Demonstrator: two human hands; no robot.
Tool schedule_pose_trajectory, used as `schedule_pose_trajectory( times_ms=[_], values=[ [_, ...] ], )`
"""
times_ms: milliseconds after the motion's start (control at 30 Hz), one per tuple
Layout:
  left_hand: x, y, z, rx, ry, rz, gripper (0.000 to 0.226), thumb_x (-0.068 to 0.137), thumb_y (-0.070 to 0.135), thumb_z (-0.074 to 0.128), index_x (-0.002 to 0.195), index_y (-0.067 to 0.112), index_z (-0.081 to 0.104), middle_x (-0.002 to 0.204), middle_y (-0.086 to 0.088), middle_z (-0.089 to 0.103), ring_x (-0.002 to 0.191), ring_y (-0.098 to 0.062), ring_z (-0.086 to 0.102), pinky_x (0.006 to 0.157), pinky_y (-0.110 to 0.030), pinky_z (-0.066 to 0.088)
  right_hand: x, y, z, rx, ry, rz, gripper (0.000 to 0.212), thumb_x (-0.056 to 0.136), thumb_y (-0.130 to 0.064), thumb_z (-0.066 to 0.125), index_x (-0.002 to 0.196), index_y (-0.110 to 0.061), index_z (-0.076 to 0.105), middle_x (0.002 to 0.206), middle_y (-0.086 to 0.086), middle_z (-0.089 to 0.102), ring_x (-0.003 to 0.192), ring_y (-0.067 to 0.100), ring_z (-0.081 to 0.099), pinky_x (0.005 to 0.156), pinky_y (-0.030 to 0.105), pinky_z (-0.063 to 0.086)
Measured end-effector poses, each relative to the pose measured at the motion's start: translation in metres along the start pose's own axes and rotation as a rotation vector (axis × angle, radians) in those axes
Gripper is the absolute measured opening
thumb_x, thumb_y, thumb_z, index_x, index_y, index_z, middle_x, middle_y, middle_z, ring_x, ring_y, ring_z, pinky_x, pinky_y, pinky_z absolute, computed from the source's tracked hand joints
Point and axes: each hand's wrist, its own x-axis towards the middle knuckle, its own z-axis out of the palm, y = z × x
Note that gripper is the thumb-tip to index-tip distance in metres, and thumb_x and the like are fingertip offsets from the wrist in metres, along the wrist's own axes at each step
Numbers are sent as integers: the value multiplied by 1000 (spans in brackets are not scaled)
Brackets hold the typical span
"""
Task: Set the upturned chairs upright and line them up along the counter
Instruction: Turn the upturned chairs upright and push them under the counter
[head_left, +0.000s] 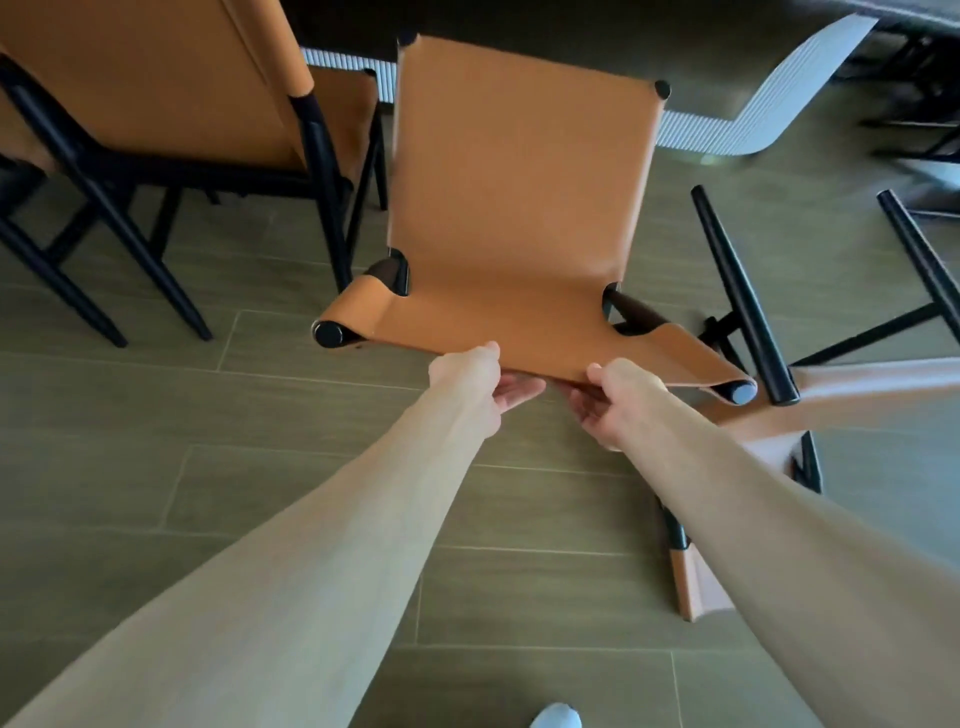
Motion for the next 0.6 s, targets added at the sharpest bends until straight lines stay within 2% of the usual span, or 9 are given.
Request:
schedule_pose_trajectory(
  times_ms=[67, 167, 233, 367, 600],
  values=[
    [7, 23, 16, 20, -25, 44, 15, 97, 9, 64, 111, 7, 56, 93, -19, 60, 44, -34, 69, 45, -41, 60, 3, -28, 14, -28, -11, -29, 14, 97, -3, 55, 110, -6, 61, 98, 11, 75, 61, 23, 73, 45, 24, 50],
    [16, 51, 40, 36, -37, 128, 7, 98, 7, 61, 98, 8, 54, 92, -16, 57, 45, -34, 69, 45, -39, 58, 7, -62, 32, -36, -15, -101, 15, 98, -5, 53, 110, -7, 62, 87, 11, 76, 57, 19, 75, 43, 21, 51],
    [23, 74, 62, 59, -27, 171, 11, 99, 7, 60, 92, 10, 52, 91, -15, 56, 45, -33, 70, 46, -40, 59, 11, -90, 47, -28, -24, -137, 16, 98, -5, 52, 110, -8, 63, 79, 10, 75, 53, 17, 73, 41, 20, 51],
    [37, 132, 104, 120, -17, 236, 13, 98, 9, 61, 90, 8, 51, 89, -15, 57, 50, -31, 72, 48, -42, 60, 23, -150, 83, -22, -50, -210, 20, 98, -4, 50, 115, -10, 59, 91, 13, 75, 50, 17, 68, 40, 21, 51],
    [69, 220, 174, 148, 22, 275, 14, 98, 10, 61, 89, 8, 51, 85, -13, 55, 47, -32, 71, 56, -49, 63, 60, -243, 142, 4, -81, -231, 6, 95, -1, 53, 99, -4, 58, 91, 17, 71, 62, 22, 66, 52, 35, 62]
  ],
)
